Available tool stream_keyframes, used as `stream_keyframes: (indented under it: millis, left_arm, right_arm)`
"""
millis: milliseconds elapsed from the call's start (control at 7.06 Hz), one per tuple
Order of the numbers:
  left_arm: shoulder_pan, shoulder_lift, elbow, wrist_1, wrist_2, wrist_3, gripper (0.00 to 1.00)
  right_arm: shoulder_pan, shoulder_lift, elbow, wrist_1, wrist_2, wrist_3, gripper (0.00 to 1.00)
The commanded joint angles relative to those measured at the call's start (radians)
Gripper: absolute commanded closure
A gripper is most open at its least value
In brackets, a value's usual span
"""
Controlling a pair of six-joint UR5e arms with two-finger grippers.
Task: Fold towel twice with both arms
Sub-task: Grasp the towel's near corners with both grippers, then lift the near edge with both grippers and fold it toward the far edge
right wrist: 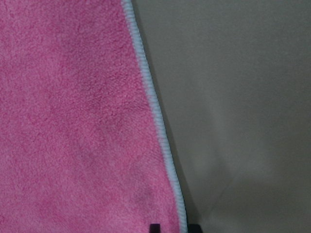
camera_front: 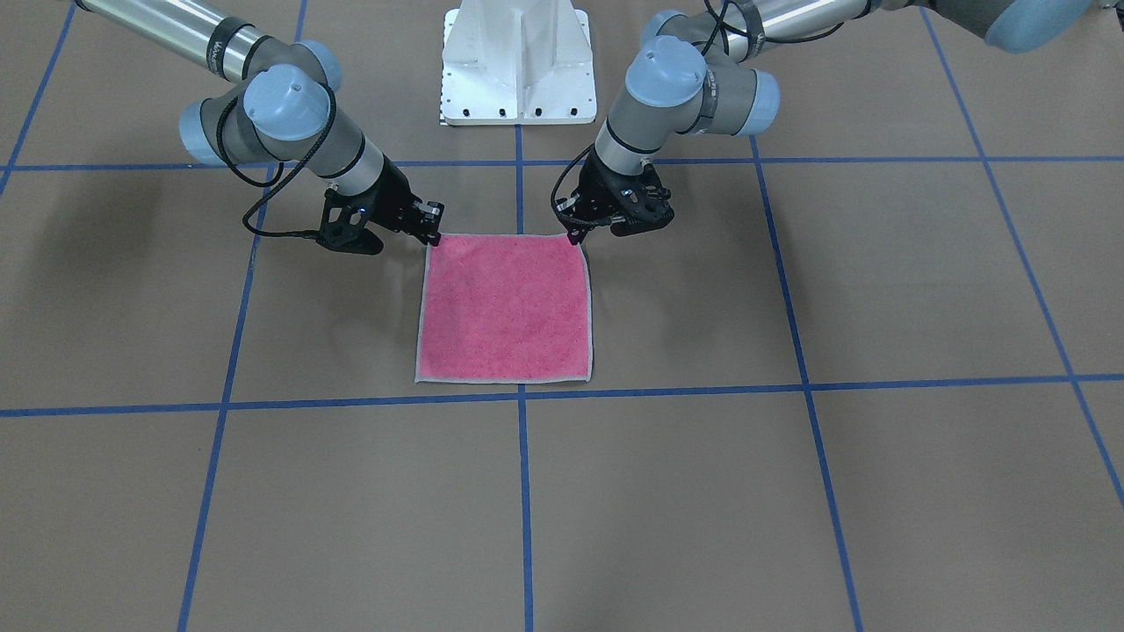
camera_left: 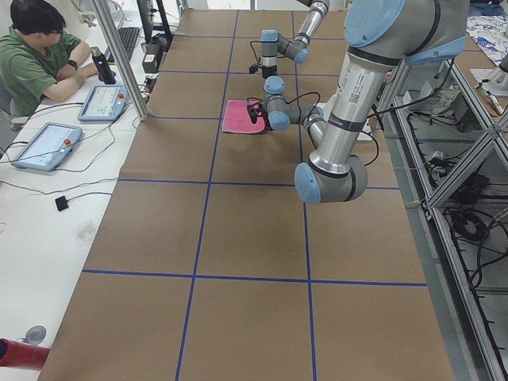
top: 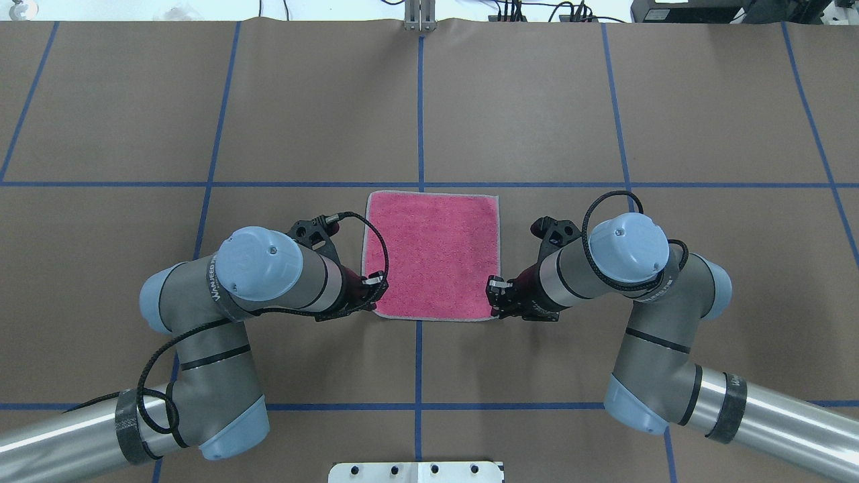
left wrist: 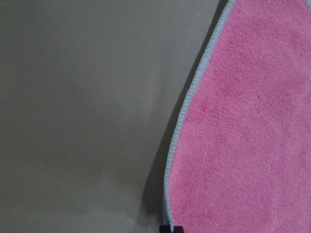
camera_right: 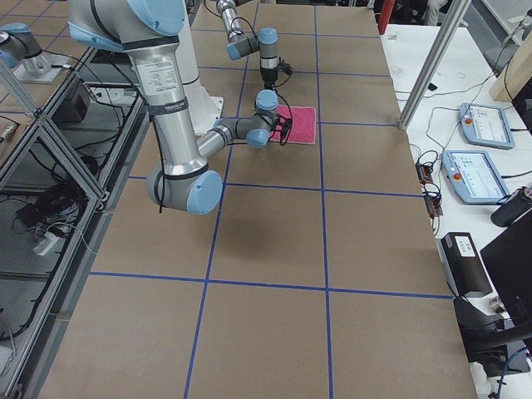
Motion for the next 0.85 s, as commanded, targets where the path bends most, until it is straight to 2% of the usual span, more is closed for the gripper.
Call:
stream_keyframes:
  millis: [0, 425, 709]
  left_arm:
    - [0.000, -0.004, -0.007, 0.002, 0.000, -0.009, 1.00]
    - [-0.043, -0.056, -0.013, 0.005, 0.000, -0.017, 1.00]
    - [-0.084, -0.056, -0.011, 0.002, 0.000, -0.028, 1.00]
  right_arm:
    - [0.003, 0.000, 0.011, 0.002, 0.001, 0.005, 1.00]
    - [0.035, 0.000, 0.027, 0.043, 0.003, 0.006, 1.00]
    - [0.084, 0.005, 0.034, 0.068, 0.015, 0.005, 1.00]
